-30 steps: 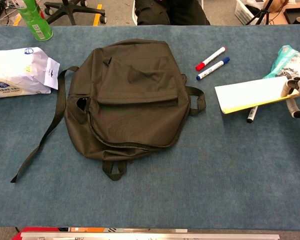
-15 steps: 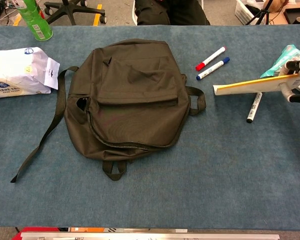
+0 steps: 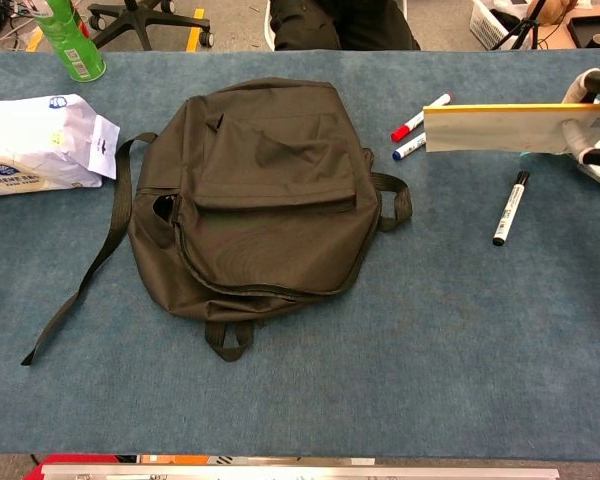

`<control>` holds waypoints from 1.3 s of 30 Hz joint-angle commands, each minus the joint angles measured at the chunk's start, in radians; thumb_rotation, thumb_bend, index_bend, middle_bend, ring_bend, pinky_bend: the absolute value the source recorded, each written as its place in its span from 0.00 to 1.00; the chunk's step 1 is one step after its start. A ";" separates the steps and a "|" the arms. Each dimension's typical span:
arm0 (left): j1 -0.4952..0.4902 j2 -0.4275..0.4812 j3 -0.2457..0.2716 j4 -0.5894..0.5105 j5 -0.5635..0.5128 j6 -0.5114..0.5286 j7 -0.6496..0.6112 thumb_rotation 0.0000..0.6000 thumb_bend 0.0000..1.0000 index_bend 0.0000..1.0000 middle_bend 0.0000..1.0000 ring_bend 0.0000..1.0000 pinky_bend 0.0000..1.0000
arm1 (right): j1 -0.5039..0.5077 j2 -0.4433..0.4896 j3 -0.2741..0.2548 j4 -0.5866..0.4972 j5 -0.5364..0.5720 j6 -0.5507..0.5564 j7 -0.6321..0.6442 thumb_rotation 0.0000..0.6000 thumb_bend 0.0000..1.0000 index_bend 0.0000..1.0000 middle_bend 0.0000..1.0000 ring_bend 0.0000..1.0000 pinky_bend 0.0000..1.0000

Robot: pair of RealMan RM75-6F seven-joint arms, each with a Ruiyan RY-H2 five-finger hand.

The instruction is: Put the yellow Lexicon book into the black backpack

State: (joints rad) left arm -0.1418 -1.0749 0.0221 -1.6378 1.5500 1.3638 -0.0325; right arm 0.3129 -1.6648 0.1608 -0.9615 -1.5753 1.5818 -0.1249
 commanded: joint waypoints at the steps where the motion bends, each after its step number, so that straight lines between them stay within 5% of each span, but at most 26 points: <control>1: -0.012 0.009 -0.003 -0.004 0.003 -0.013 0.010 1.00 0.18 0.18 0.19 0.20 0.18 | 0.010 0.016 0.003 -0.004 -0.014 0.012 0.005 1.00 0.36 0.84 0.71 0.53 0.57; 18: -0.235 0.065 0.036 -0.038 0.225 -0.229 -0.125 1.00 0.18 0.19 0.19 0.20 0.18 | 0.016 0.230 0.046 -0.241 -0.051 0.099 -0.046 1.00 0.35 0.84 0.72 0.54 0.58; 27: -0.371 -0.037 0.035 -0.038 0.295 -0.348 -0.125 1.00 0.18 0.18 0.19 0.20 0.18 | -0.006 0.309 0.051 -0.346 -0.060 0.129 -0.068 1.00 0.35 0.84 0.73 0.55 0.58; 39: -0.486 -0.204 0.013 0.045 0.244 -0.476 -0.058 1.00 0.18 0.18 0.17 0.19 0.18 | -0.037 0.355 0.032 -0.403 -0.081 0.153 -0.066 1.00 0.34 0.85 0.73 0.56 0.59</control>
State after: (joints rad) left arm -0.6113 -1.2597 0.0386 -1.6101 1.8038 0.9030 -0.0941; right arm 0.2763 -1.3098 0.1936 -1.3643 -1.6564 1.7340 -0.1905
